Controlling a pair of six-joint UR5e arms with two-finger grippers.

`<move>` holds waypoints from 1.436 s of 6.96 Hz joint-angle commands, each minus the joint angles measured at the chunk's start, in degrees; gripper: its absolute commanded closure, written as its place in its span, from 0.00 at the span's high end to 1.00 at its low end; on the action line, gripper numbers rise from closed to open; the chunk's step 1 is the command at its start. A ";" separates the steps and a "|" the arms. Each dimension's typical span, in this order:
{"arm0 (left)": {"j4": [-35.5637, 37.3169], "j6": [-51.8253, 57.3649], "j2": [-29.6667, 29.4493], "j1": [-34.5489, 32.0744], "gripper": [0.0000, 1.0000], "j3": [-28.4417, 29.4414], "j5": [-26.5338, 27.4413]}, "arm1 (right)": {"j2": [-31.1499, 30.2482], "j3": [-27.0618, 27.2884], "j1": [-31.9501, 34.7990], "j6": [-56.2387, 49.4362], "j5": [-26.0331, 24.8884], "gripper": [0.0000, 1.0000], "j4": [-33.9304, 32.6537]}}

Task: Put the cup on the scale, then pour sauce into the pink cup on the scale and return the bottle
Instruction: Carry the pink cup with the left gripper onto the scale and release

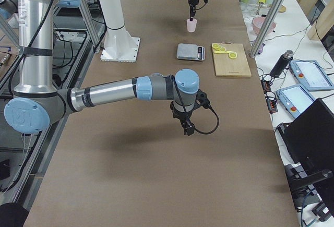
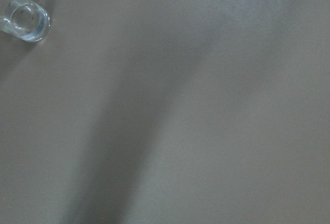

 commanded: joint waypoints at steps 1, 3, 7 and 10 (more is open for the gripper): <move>4.81 -5.51 -9.58 3.20 0.00 3.32 0.46 | -0.85 0.23 -2.01 -0.04 3.73 1.00 2.21; 4.55 -7.55 -16.01 6.70 0.00 9.65 5.00 | -4.44 -0.12 -4.64 0.30 6.74 1.00 9.65; 4.28 -9.23 -19.91 9.80 0.00 15.04 7.49 | -6.57 -0.82 -5.53 0.22 7.72 1.00 14.08; 4.46 -8.88 -19.47 10.07 0.98 14.61 7.49 | -6.83 -1.87 -5.80 0.31 8.76 1.00 16.89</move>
